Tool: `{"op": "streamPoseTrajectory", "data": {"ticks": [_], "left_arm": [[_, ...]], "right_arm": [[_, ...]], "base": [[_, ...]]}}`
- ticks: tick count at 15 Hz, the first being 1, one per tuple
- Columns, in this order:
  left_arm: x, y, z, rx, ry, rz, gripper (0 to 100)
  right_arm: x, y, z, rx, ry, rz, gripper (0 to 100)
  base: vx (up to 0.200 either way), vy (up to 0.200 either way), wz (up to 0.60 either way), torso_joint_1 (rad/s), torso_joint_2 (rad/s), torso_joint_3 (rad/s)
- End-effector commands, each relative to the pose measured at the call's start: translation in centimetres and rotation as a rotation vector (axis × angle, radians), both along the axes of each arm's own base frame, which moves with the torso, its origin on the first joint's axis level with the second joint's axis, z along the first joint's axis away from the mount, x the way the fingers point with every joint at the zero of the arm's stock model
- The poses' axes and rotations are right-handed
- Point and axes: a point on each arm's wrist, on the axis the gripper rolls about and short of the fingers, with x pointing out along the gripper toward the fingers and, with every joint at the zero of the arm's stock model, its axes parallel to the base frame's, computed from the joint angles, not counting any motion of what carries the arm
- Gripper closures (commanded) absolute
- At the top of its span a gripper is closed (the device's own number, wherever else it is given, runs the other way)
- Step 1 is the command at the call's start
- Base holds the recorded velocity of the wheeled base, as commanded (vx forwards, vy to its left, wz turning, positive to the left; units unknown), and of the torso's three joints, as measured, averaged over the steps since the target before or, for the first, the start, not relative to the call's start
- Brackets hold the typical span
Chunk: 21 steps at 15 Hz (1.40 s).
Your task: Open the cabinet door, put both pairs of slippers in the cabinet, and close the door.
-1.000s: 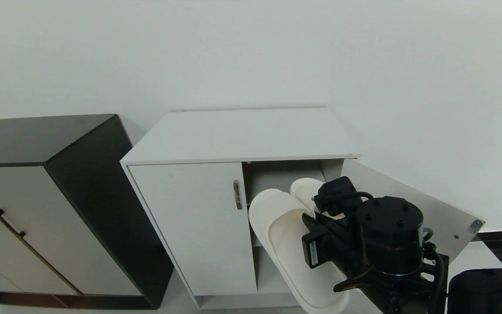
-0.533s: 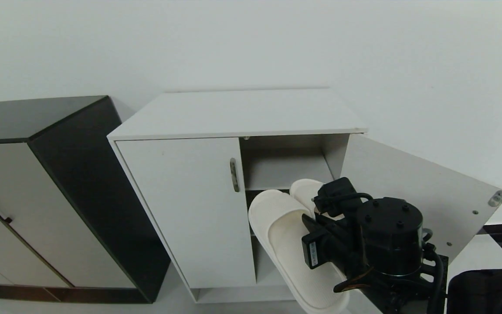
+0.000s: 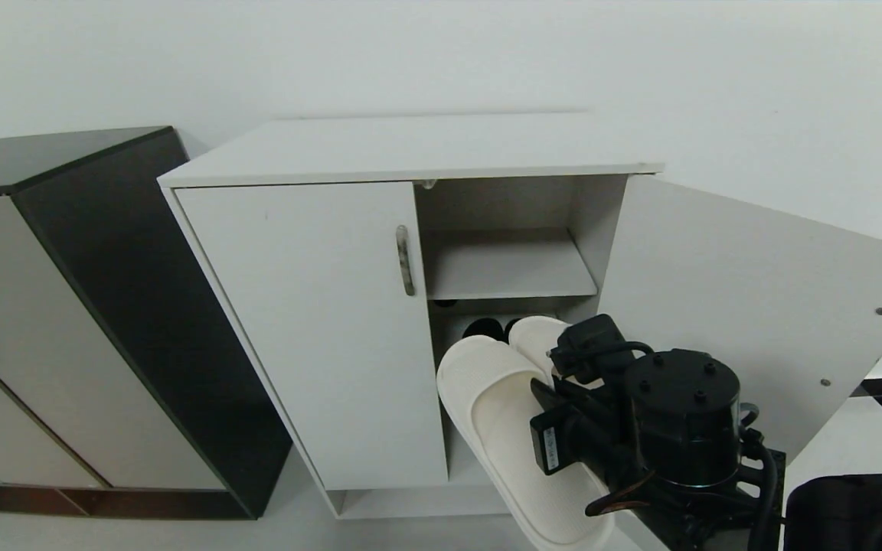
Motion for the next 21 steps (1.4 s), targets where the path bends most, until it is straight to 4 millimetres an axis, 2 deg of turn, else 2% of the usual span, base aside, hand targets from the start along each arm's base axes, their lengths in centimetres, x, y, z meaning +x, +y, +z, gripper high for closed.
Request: {"op": "streamPoseTrajectory", "data": {"ticks": [1,8,14,16,18,21], "left_arm": [[0.0,0.0,0.0,0.000,0.001,0.001,100],[0.0,0.0,0.0,0.000,0.001,0.001,100],[0.0,0.0,0.0,-0.002,0.001,0.001,100],[0.0,0.0,0.0,0.000,0.001,0.001,100],[0.0,0.0,0.0,0.000,0.001,0.001,100],[0.0,0.0,0.0,0.000,0.001,0.001,100]], "right_arm": [[0.1,0.2,-0.4,-0.008,0.006,0.001,100],[0.4,0.0,-0.4,-0.002,0.001,-0.011,100],[1.6,-0.6,-0.6,-0.043,-0.033,-0.053,100],[1.9,-0.2,0.1,-0.040,-0.048,-0.095,100],[1.8,0.3,0.6,-0.072,0.029,-0.129,100],[1.1,2.1,3.7,-0.023,0.089,-0.238,100]], "base": [[0.000,0.000,0.00,-0.110,0.47,0.339],[0.000,0.000,0.00,-0.057,0.43,0.374],[0.000,0.000,0.00,-0.001,0.08,0.065],[0.000,0.000,0.00,0.000,0.00,0.000],[0.000,0.000,0.00,0.000,0.00,0.000],[0.000,0.000,0.00,0.000,0.00,0.000]]}}
